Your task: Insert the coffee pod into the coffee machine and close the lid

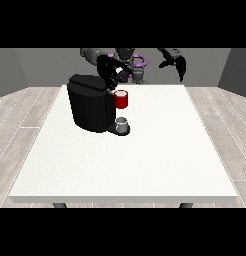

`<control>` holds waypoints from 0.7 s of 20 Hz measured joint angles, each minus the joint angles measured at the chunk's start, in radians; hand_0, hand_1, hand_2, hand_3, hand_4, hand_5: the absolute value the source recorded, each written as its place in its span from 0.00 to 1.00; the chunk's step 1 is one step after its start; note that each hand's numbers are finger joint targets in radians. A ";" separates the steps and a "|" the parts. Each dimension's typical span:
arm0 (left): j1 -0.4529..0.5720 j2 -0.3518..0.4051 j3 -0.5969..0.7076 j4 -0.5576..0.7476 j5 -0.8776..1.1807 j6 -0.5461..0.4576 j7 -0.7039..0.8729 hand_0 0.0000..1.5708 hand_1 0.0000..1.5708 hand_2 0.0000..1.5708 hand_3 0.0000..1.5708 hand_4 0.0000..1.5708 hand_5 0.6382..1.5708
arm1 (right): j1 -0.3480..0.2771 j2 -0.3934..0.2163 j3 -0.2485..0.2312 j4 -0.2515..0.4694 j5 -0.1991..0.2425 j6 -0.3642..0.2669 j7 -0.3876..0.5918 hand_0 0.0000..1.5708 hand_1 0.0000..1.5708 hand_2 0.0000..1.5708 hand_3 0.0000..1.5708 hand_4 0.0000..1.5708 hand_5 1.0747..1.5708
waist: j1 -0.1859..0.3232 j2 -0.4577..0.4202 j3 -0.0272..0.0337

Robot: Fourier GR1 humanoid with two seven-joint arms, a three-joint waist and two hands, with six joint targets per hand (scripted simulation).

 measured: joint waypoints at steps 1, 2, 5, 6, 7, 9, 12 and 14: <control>-0.005 0.003 -0.002 0.000 0.000 -0.005 -0.005 0.00 0.00 0.00 0.00 0.24 1.00 | 0.001 -0.008 -0.001 -0.014 0.005 0.001 0.020 0.00 0.00 0.00 0.00 0.06 1.00 | 0.007 0.006 0.0007; -0.012 0.001 -0.004 0.000 0.001 -0.006 -0.006 0.00 0.00 0.00 0.00 0.25 1.00 | 0.001 -0.016 -0.004 -0.026 0.007 0.003 0.035 0.00 0.00 0.00 0.00 0.08 1.00 | 0.014 0.012 0.0019; -0.035 0.000 -0.010 0.004 0.004 -0.013 -0.009 0.00 0.00 0.00 0.00 0.27 1.00 | -0.007 -0.038 -0.016 -0.064 0.012 0.002 0.099 0.00 0.00 0.00 0.00 0.06 1.00 | 0.038 0.032 0.0072; -0.045 0.001 -0.010 0.007 0.004 -0.015 -0.011 0.00 0.00 0.00 0.00 0.27 1.00 | -0.011 -0.045 -0.017 -0.078 0.014 0.006 0.120 0.00 0.00 0.00 0.00 0.00 1.00 | 0.044 0.041 0.0085; -0.058 0.001 -0.013 0.006 0.005 -0.019 -0.009 0.00 0.00 0.00 0.00 0.28 1.00 | -0.014 -0.055 -0.022 -0.090 0.019 0.004 0.143 0.00 0.00 0.00 0.00 0.03 1.00 | 0.055 0.048 0.0100; -0.071 -0.009 -0.024 0.005 0.005 -0.021 -0.007 0.00 0.00 0.00 0.00 0.23 1.00 | -0.020 -0.075 -0.030 -0.111 0.027 0.006 0.180 0.00 0.00 0.00 0.00 0.00 1.00 | 0.076 0.059 0.0125; -0.088 -0.011 -0.033 0.009 0.007 -0.032 -0.010 0.00 0.00 0.00 0.00 0.27 1.00 | -0.030 -0.109 -0.044 -0.144 0.040 0.014 0.237 0.00 0.00 0.00 0.00 0.00 1.00 | 0.111 0.081 0.0177; -0.106 -0.011 -0.039 0.008 0.007 -0.038 -0.010 0.00 0.00 0.00 0.00 0.24 1.00 | -0.037 -0.136 -0.054 -0.162 0.055 0.023 0.267 0.00 0.00 0.00 0.00 0.00 1.00 | 0.138 0.095 0.0196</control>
